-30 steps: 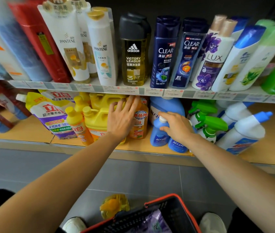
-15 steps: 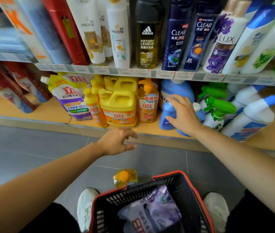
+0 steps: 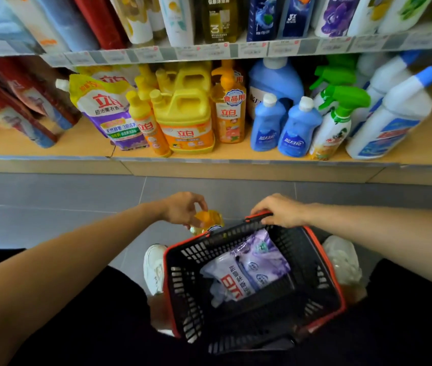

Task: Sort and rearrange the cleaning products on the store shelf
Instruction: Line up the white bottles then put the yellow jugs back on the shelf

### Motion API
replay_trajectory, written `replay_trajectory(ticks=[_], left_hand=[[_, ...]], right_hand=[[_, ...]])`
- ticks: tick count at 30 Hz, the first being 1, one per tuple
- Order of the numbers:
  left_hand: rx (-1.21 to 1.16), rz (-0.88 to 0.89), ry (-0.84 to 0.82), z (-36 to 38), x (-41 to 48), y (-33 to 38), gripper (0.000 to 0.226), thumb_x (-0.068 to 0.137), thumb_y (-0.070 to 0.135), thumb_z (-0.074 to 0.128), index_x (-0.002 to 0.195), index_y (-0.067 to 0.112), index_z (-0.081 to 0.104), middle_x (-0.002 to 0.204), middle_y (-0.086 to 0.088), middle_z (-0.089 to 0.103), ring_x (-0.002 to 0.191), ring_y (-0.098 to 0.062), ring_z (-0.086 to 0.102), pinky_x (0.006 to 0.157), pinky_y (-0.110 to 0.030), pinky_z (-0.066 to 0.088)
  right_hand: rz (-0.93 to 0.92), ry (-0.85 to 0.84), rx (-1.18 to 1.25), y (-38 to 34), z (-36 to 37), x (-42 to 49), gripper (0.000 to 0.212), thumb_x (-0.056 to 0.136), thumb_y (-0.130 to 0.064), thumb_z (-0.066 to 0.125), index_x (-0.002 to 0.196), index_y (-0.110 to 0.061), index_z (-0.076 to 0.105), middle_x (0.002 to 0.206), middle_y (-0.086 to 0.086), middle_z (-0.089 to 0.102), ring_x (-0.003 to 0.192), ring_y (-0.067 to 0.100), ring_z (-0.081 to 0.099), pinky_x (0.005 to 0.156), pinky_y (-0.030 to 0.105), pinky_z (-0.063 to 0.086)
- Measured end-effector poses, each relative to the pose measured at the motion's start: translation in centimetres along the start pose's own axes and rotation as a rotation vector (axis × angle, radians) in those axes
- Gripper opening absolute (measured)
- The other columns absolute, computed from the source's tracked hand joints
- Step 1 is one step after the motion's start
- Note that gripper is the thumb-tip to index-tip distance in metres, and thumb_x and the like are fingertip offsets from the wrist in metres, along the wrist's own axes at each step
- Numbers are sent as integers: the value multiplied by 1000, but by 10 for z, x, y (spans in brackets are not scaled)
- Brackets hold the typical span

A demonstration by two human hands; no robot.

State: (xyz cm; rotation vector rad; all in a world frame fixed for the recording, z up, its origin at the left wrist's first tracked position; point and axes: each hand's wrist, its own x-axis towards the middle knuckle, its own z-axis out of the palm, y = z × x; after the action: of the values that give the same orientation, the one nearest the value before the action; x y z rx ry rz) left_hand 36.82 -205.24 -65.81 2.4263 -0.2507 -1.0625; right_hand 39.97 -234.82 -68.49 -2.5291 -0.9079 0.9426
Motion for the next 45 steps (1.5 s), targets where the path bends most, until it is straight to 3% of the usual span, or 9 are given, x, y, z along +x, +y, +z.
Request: replay_trajectory(ticks=[5,12,16,22,25,31,35,41,45], left_hand=[[45,-17,178,4,5,1,38,78,29,87,106,15,65,88,2,68,82,-19,66,74,-32,54],[6,27,332,-13,15,16,41,74,35,90,100,12,67,95,-3,68,87,-18,63,72,-28,51],[-102,102,458,-45,9,37,39,73,29,90,95,7,66,90,-10,68,82,-20,60,74,-39,53],[-219,192,596,-90,4,77,35,73,23,91,93,6,68,87,-6,71,77,-15,63,72,-35,56],[-290,229,698,-109,7,94,38,74,22,90,98,5,67,84,2,68,74,-9,62,72,-30,56],[-247,294,805,-133,26,118,37,80,25,86,105,9,64,102,-16,70,97,-32,67,85,-46,57],[-213,319,860,-142,39,120,35,84,27,82,108,11,61,99,-4,66,91,-17,64,81,-35,57],[-263,300,885,-150,54,112,37,90,24,77,117,8,59,111,-10,66,103,-22,64,88,-36,57],[-262,297,868,-144,61,100,33,91,21,74,118,7,62,104,-1,65,88,2,63,79,-20,56]], right_hand=[[45,45,12,7,7,-1,28,86,-14,76,113,-20,73,105,0,74,93,16,64,85,29,50],[101,34,56,26,14,1,14,84,-22,79,96,-20,74,72,-18,57,76,11,57,68,24,38],[91,37,80,28,15,0,8,85,-23,78,91,-22,73,72,-19,57,68,0,53,59,18,35],[150,103,94,30,22,-4,7,89,-24,73,95,-21,71,90,-4,69,87,16,64,79,30,49],[183,154,105,35,22,-5,5,89,-23,73,93,-21,70,87,-6,66,88,18,64,77,28,45],[229,200,149,45,12,-7,3,89,-23,73,91,-21,70,85,-6,63,88,20,64,78,31,48],[204,190,190,48,11,-5,4,88,-22,74,90,-21,70,85,-7,64,85,16,63,74,28,46],[203,174,292,50,-6,3,31,78,-24,85,103,-17,70,91,-4,65,84,15,62,76,28,49],[175,400,498,38,-50,23,62,76,-32,86,131,-20,59,113,-1,63,87,9,61,73,22,46]])
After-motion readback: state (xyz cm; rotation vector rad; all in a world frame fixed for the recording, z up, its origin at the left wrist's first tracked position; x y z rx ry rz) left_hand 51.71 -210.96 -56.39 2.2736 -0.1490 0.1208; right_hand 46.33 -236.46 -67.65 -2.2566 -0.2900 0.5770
